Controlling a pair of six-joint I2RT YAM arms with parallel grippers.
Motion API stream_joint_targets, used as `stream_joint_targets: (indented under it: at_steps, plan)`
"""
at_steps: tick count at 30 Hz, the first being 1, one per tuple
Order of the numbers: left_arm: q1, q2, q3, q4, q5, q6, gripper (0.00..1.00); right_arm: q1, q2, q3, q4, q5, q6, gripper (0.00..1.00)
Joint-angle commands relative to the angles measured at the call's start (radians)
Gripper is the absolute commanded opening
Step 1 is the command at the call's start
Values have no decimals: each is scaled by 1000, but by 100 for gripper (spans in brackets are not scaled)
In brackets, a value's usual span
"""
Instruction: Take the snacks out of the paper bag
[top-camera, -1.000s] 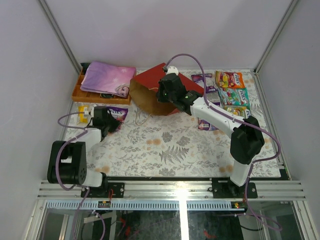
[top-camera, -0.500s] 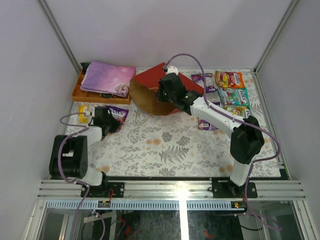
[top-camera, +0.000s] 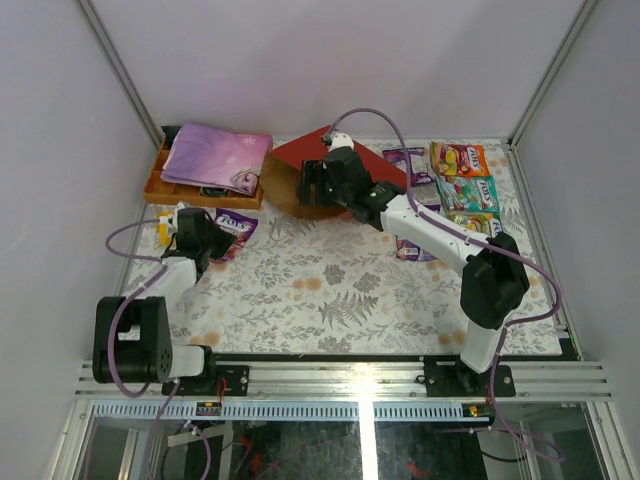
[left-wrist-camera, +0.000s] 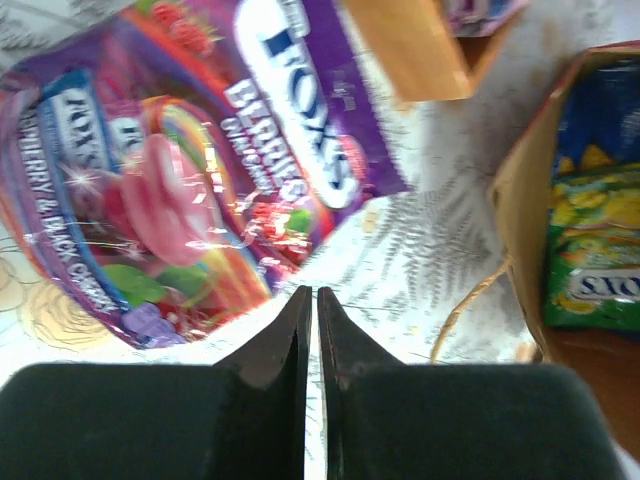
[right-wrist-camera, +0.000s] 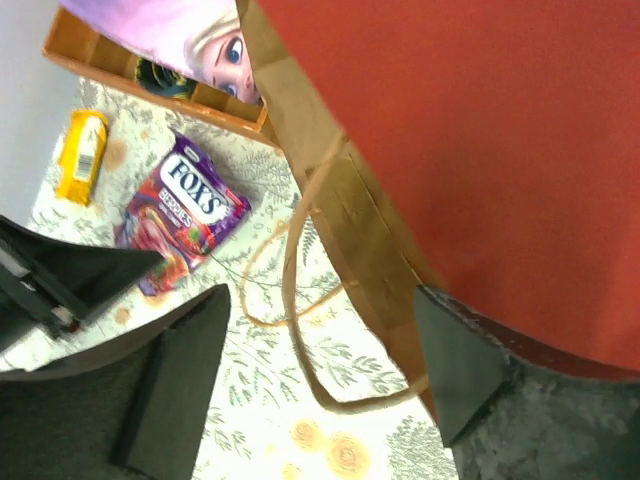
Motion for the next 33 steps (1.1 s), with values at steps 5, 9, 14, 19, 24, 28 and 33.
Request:
stream_joint_targets:
  at_steps: [5, 9, 14, 19, 24, 28, 33]
  plan:
    - [-29, -169, 208, -306, 29, 24, 29, 2, -129, 45, 15, -43, -63, 100]
    - [113, -177, 300, -484, 31, 103, 65, 2, -235, 1, 42, -74, -51, 99]
    - [329, -111, 370, -530, 20, 173, 85, 4, -337, -89, 93, -184, 6, 100]
    - [334, 92, 508, -600, 28, 260, 89, 35, -370, -91, -2, -226, 35, 99]
    - [312, 200, 533, -589, 124, 268, 84, 49, -497, -285, 144, -220, 73, 100]
    - [254, 222, 538, -625, -57, 304, 83, 51, -537, -377, 183, -288, 95, 100]
    - [179, 258, 552, -654, -223, 325, 83, 67, -536, -499, 273, -405, 117, 91]
